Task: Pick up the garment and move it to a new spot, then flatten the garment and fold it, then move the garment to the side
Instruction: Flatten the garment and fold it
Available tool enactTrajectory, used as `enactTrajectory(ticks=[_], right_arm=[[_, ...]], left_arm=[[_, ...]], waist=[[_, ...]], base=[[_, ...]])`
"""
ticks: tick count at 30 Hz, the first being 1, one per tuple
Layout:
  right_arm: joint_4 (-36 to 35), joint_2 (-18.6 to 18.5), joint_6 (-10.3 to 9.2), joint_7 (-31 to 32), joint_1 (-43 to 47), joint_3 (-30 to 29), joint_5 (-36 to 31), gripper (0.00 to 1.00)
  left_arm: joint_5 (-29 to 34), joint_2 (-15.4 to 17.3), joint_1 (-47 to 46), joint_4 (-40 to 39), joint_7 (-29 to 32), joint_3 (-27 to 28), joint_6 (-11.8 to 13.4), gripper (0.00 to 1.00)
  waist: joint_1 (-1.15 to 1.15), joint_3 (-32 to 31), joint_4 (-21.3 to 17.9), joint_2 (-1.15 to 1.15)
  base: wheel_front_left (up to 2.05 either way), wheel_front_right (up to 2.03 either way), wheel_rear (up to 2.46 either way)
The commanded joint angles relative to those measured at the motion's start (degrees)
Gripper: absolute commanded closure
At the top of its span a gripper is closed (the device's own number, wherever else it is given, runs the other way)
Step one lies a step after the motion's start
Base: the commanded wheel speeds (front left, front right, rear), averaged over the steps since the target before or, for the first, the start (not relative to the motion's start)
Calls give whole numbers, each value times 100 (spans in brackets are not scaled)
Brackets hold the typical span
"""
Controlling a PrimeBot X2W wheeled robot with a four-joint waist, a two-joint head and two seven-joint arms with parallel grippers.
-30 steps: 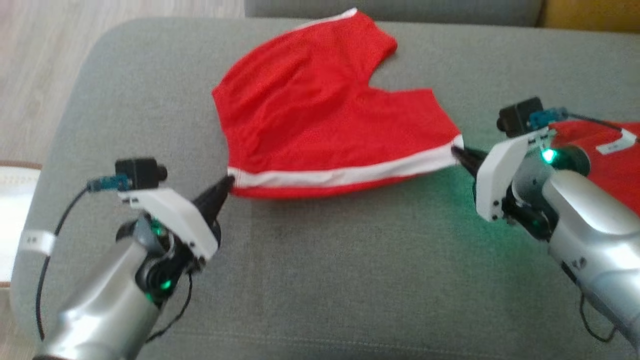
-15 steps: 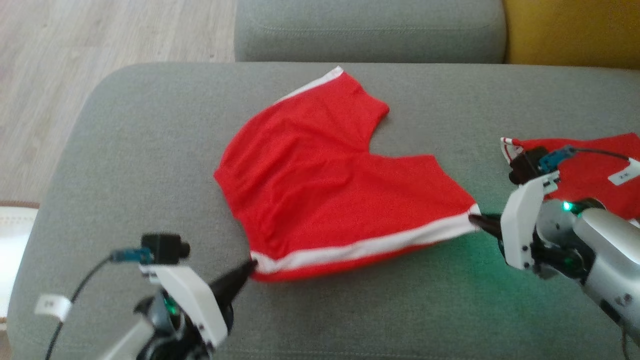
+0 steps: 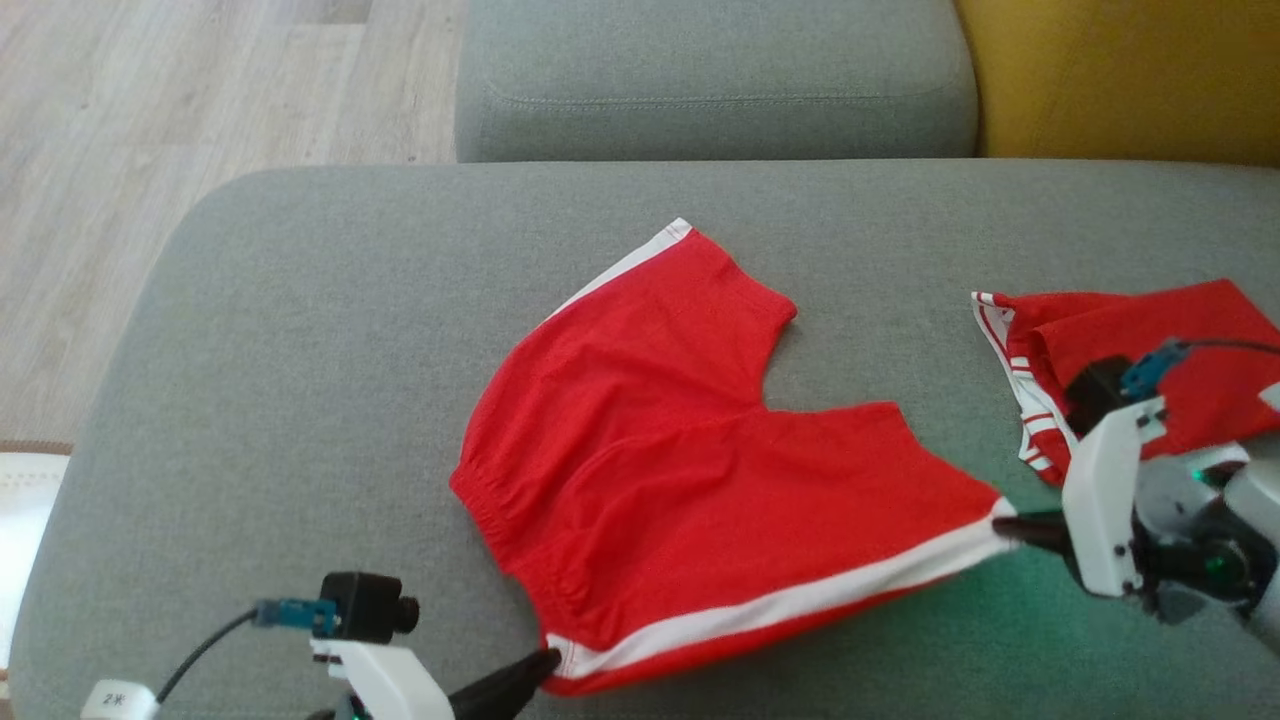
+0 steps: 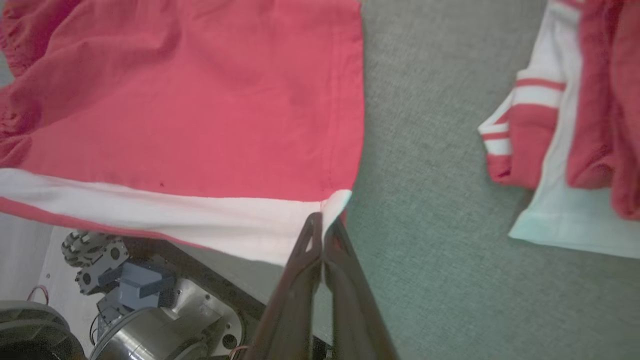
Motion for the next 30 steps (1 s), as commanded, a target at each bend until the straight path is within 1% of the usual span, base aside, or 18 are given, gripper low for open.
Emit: enactTrajectory(ticks=[1, 6, 12, 16, 22, 30], right_arm=[[-135, -198, -5, -37, -39, -176, -11, 100], [-243, -133, -5, -65, -244, -556, -130, 100], [-170, 27, -5, 125, -762, -984, -411, 100], [84, 226, -5, 294, -1222, -1306, -570, 100], [617, 596, -5, 594, -2018, -1686, -885, 100], [1450, 1044, -5, 739, -3018, -1950, -1526, 100]], left_arm=[[-23, 164, -273, -212, -84, 282, 30, 100], [-95, 85, -454, -367, -221, 518, 100, 100], [-164, -65, -852, -408, -280, 740, 46, 100], [-184, -224, -1151, -323, -287, 798, -68, 100], [-218, -573, -1642, -45, -280, 809, -296, 100], [-355, -1182, -2288, 747, -389, 867, -667, 100]], waist=[[1, 13, 14, 0], [1, 179, 163, 0], [1, 516, 523, 0], [1, 758, 834, 0], [1, 1169, 1329, 0], [1, 1717, 1871, 0]], base=[[0, 0, 0], [0, 0, 0], [0, 0, 0], [0, 0, 0], [0, 0, 0], [0, 0, 0]])
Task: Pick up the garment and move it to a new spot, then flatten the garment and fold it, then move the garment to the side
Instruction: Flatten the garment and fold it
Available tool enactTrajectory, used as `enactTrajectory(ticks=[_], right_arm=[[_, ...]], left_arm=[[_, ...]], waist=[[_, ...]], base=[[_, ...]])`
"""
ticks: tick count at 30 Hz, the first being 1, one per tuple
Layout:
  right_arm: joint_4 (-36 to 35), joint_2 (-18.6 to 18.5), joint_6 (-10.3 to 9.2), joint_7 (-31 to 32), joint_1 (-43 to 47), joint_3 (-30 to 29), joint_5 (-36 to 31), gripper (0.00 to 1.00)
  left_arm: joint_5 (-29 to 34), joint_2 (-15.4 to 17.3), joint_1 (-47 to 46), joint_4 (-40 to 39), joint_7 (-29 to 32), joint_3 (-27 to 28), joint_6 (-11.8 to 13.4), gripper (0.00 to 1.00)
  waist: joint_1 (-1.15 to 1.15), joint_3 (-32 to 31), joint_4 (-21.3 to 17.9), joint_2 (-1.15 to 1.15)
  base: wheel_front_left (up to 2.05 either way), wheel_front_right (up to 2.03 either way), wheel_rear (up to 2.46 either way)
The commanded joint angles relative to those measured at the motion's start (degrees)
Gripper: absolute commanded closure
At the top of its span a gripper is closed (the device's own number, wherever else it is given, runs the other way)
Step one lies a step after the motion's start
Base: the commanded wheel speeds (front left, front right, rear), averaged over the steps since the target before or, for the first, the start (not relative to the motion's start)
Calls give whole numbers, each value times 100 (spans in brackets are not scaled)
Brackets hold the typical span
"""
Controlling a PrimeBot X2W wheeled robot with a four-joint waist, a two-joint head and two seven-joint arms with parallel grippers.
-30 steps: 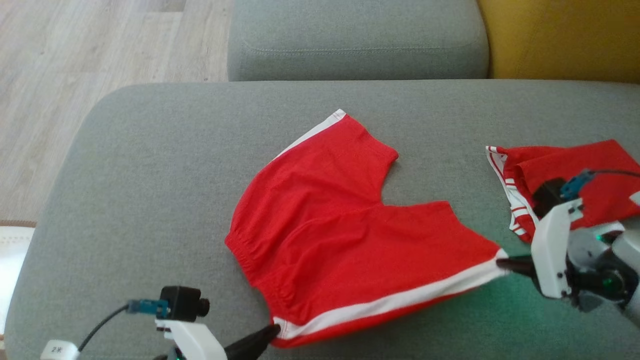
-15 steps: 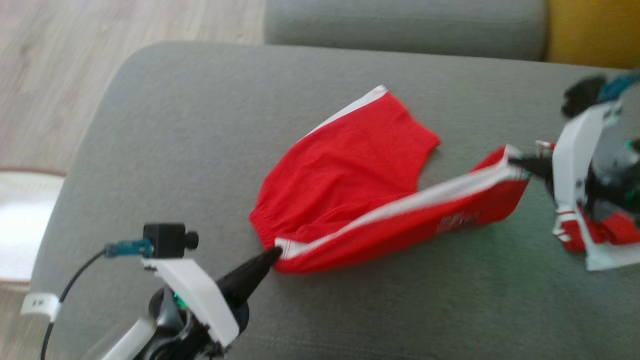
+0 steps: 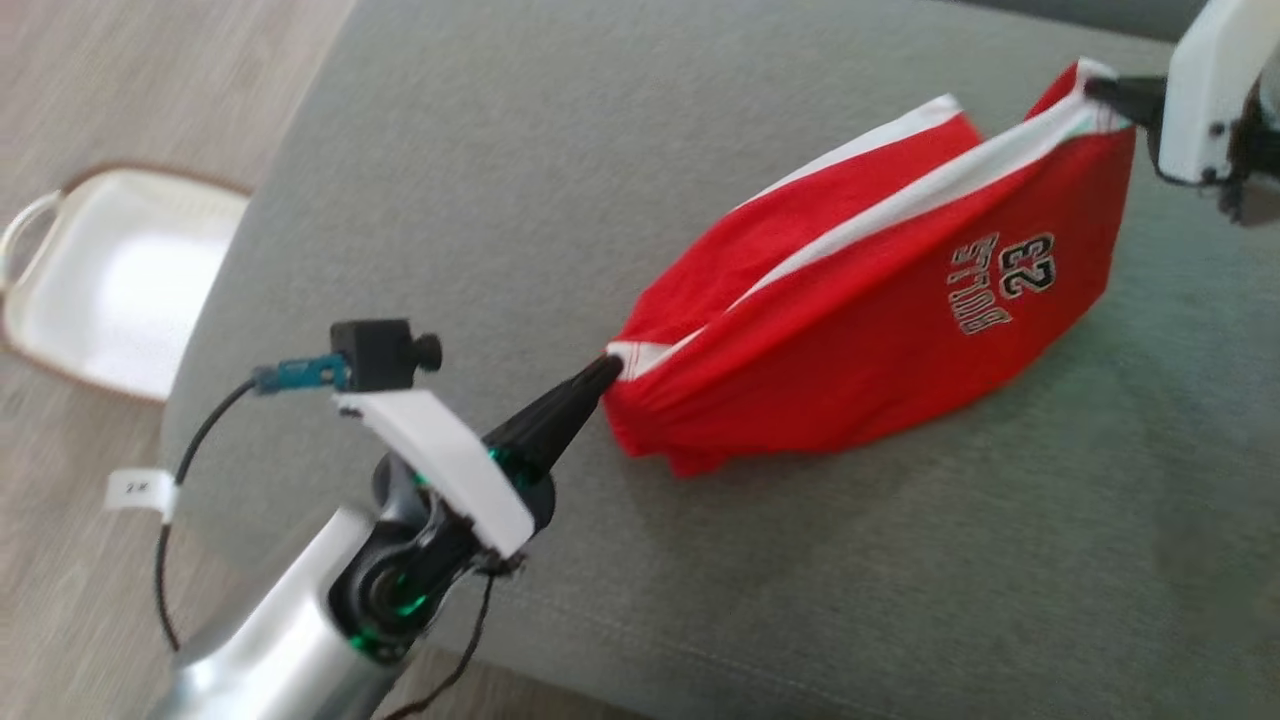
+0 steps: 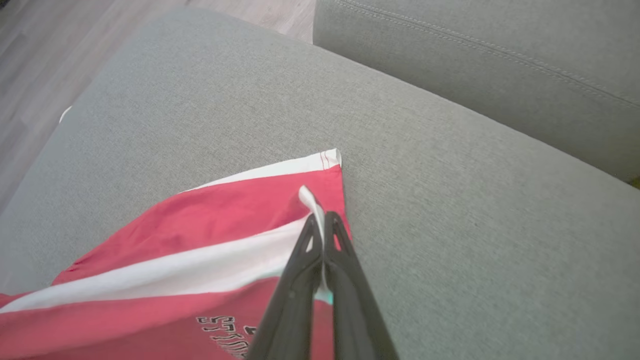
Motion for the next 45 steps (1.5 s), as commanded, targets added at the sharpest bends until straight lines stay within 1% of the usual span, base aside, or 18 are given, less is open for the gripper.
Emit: enactTrajectory(ticks=[1, 4, 12, 15, 23, 24, 25, 26, 27, 28, 29, 32, 35, 41, 45], right_arm=[[10, 78, -4, 31, -243, -40, -182, 100], [259, 188, -4, 44, -457, 10, -414, 100], [793, 406, -4, -149, -870, 123, -806, 100], [926, 440, -4, -247, -987, 178, -887, 100], [1147, 501, -4, -448, -1105, 336, -954, 100], [1149, 488, -4, -510, -1122, 388, -997, 51], [1148, 479, -4, -585, -1134, 435, -1031, 0], [1142, 470, -4, -703, -1148, 465, -1057, 0], [1151, 474, -4, -814, -1154, 479, -1062, 0], [1156, 492, -4, -886, -1152, 504, -1049, 0], [1146, 503, -4, -959, -1154, 540, -1043, 0], [1103, 498, -4, -1229, -1170, 664, -1042, 0], [1017, 481, -4, -1678, -1147, 743, -1010, 0], [769, 507, -4, -2994, -822, 859, -903, 0], [682, 648, -4, -3932, -462, 852, -876, 0]], left_arm=[[-81, -37, -366, 42, -84, 303, -98, 100], [-139, -273, -584, 391, -150, 328, -202, 100], [-126, -702, -1097, 1168, -240, 239, -417, 100], [-127, -810, -1226, 1360, -256, 178, -465, 100], [-149, -968, -1429, 1727, -362, 64, -512, 100], [-132, -973, -1455, 1784, -398, 50, -514, 100], [-98, -973, -1483, 1841, -442, 31, -515, 97], [-66, -973, -1509, 1885, -486, 6, -516, 74], [-55, -976, -1524, 1931, -532, -6, -517, 56], [-55, -975, -1535, 1977, -580, -5, -517, 26], [-58, -967, -1542, 2026, -631, 4, -518, 0], [-23, -891, -1568, 2169, -789, 28, -518, 0], [10, -809, -1574, 2339, -1032, 121, -519, 0], [1, -688, -1571, 2496, -1639, 477, -515, 0], [22, -605, -1500, 2459, -2043, 752, -427, 0]], waist=[[-1, 325, 322, 0], [-1, 479, 446, 0], [-1, 783, 673, 0], [-1, 894, 728, 0], [-1, 1044, 791, 0], [-1, 1056, 788, 0], [-1, 1066, 782, 0], [-1, 1072, 775, 0], [-1, 1073, 763, 0], [-1, 1073, 742, 0], [-1, 1070, 714, 0], [-1, 1034, 611, 0], [-1, 941, 484, 0], [-1, 599, 146, 0], [-1, 302, -136, 0]], base=[[0, 0, 0], [0, 0, 0], [0, 0, 0], [0, 0, 0], [0, 0, 0], [0, 0, 0], [0, 0, 0], [0, 0, 0], [0, 0, 0], [0, 0, 0], [0, 0, 0], [0, 0, 0], [0, 0, 0], [0, 0, 0], [0, 0, 0]])
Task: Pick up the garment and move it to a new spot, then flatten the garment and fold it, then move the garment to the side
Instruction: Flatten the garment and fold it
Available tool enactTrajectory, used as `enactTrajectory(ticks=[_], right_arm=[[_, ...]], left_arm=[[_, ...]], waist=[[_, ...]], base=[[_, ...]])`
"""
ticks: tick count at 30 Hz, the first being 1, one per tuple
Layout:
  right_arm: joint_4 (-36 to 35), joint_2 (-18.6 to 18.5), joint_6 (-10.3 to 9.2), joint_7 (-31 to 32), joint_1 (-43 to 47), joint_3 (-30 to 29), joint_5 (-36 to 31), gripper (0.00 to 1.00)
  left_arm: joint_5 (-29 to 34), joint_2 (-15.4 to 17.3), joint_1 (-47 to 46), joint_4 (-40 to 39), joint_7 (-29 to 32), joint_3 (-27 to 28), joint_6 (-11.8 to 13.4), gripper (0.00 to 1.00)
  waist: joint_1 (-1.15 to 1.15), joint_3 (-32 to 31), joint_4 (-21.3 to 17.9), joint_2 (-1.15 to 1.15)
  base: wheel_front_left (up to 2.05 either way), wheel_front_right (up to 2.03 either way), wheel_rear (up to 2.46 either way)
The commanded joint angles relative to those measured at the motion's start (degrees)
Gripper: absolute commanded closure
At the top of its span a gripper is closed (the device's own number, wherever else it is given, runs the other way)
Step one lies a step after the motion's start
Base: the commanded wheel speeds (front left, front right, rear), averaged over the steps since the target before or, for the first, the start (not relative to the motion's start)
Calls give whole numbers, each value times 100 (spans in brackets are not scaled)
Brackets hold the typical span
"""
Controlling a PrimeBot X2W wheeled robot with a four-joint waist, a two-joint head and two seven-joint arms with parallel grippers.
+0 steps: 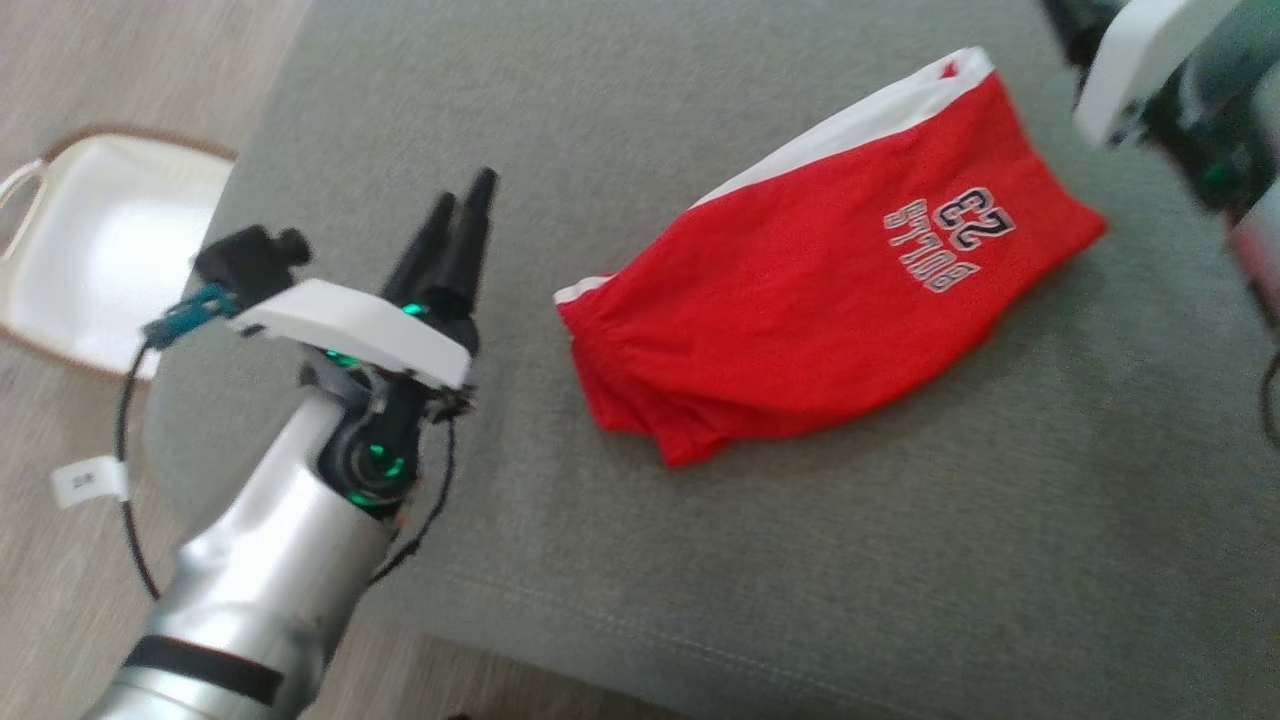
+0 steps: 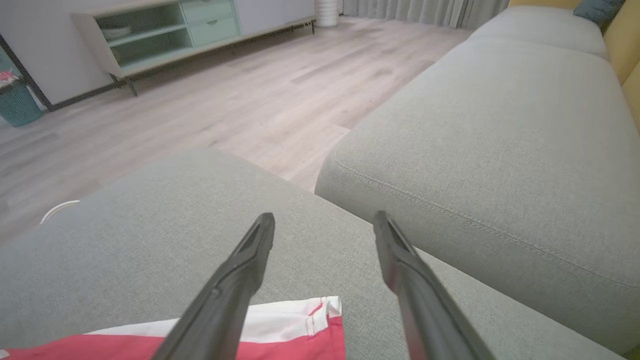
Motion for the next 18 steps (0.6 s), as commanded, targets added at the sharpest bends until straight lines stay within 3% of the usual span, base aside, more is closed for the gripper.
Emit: enactTrajectory(ticks=[1, 8, 9, 15, 18], right_arm=[[-171, 97, -5, -223, 193, 1, -7, 0], [-124, 442, -5, -1646, 864, -181, -355, 0], [-87, 532, -5, -1955, 1089, -302, -505, 0], [-193, 823, -5, -2320, 1828, -1034, -1297, 0], [-415, 942, -5, -2333, 2137, -1407, -1666, 0]], left_arm=[[49, 260, -140, -177, -119, 300, 35, 0], [483, 363, 277, -619, -351, 996, 375, 0], [796, 311, 470, -817, -356, 1358, 492, 0], [2193, 42, 1188, -1446, -358, 2088, 672, 0], [2516, -122, 1429, -1635, -359, 2282, 636, 0]], waist=[[0, -261, -263, 0], [0, -690, -791, 0], [0, -800, -916, 0], [0, -1063, -1250, 0], [0, -1133, -1345, 0]], base=[[0, 0, 0], [0, 0, 0], [0, 0, 0], [0, 0, 0], [0, 0, 0]])
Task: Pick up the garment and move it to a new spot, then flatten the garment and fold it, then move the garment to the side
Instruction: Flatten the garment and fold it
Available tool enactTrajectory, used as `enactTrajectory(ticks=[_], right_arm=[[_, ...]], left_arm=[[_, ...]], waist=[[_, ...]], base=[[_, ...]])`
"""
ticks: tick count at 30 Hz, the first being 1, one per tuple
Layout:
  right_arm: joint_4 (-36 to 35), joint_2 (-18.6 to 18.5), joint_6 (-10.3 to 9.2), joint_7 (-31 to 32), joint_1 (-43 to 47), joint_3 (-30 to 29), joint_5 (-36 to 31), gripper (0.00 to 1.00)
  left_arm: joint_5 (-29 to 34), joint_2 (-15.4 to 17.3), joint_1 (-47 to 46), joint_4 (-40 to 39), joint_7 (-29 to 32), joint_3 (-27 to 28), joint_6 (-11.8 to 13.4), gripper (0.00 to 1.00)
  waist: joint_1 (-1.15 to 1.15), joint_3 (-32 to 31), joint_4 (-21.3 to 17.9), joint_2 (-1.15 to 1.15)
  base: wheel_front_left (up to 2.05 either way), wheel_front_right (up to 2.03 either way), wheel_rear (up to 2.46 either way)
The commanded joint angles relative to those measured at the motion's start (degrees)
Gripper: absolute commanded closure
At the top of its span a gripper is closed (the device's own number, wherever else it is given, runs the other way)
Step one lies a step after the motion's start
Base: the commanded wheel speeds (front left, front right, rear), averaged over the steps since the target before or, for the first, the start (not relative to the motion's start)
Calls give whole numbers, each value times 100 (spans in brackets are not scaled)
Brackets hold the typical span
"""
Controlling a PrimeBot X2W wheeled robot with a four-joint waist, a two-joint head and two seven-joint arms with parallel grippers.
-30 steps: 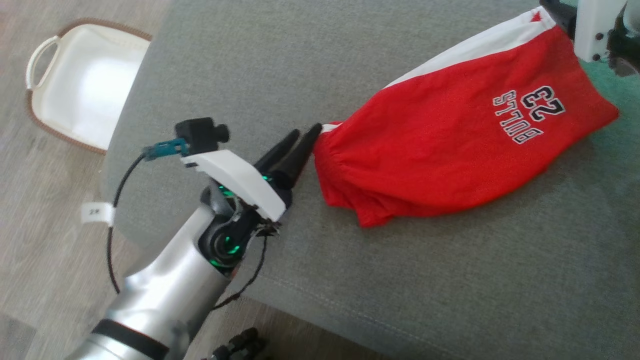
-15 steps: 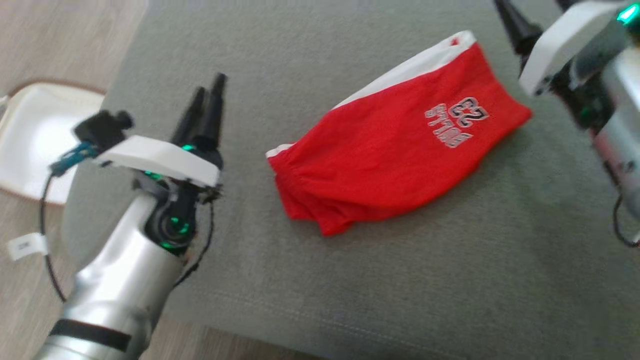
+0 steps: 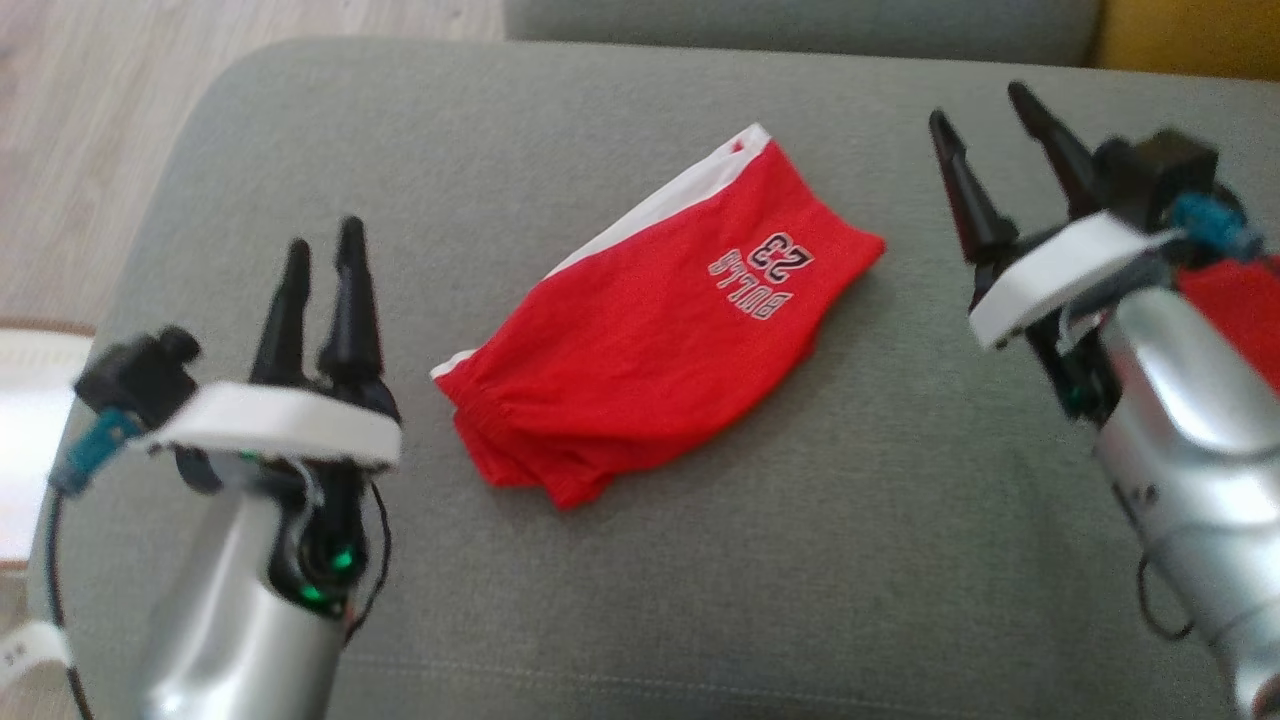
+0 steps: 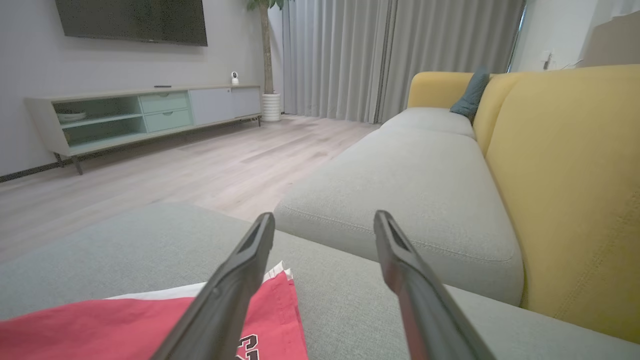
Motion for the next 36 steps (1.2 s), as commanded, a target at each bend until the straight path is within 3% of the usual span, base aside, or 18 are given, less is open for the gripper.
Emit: enactTrajectory(ticks=[1, 5, 12, 17, 24, 28, 36], right_arm=[[-327, 127, -4, -62, 169, -209, -229, 0], [-974, 517, -4, -65, 1043, -1158, -970, 0], [-1895, 1215, -4, -66, 2315, -2256, -2126, 0], [-2223, 1497, -4, -66, 2975, -2593, -2499, 0], [-2347, 1584, -4, -47, 3340, -2759, -2588, 0], [-2327, 1589, -4, 188, 3266, -2600, -2098, 0], [-1862, 1590, -4, 1161, 2704, -2341, -239, 0]], left_arm=[[258, 72, -48, -269, -29, 265, -40, 0], [1088, -95, 389, -545, -30, 450, -168, 0], [1964, -431, 1124, -687, -30, 764, -356, 0], [2249, -556, 1494, -510, -30, 753, -479, 0], [2332, -621, 1576, -454, -30, 842, -570, 0], [2334, -631, 1482, -447, -30, 813, -612, 0], [2184, -634, 1266, -372, -30, 554, -629, 0]], waist=[[0, -154, -174, 0], [0, -292, -328, 0], [0, -467, -528, 0], [0, -551, -609, 0], [0, -530, -596, 0], [0, -434, -477, 0], [0, -54, -9, 0]], base=[[0, 0, 0], [0, 0, 0], [0, 0, 0], [0, 0, 0], [0, 0, 0], [0, 0, 0], [0, 0, 0]])
